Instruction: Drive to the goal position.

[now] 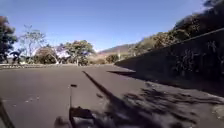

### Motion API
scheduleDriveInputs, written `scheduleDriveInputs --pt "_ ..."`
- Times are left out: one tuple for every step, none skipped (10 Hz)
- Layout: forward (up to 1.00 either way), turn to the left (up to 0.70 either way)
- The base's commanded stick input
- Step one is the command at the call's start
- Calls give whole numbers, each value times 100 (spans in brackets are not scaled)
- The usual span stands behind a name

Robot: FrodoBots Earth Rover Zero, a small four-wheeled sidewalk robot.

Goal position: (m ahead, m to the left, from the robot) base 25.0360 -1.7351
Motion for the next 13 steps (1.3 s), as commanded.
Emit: scheduleDriveInputs --pt "100 0" --pt "100 0" --pt "100 0" --pt "100 0" --pt "100 0" --pt "100 0" --pt "100 0" --pt "100 0" --pt "100 0" --pt "100 0" --pt "100 0" --pt "100 0" --pt "100 0"
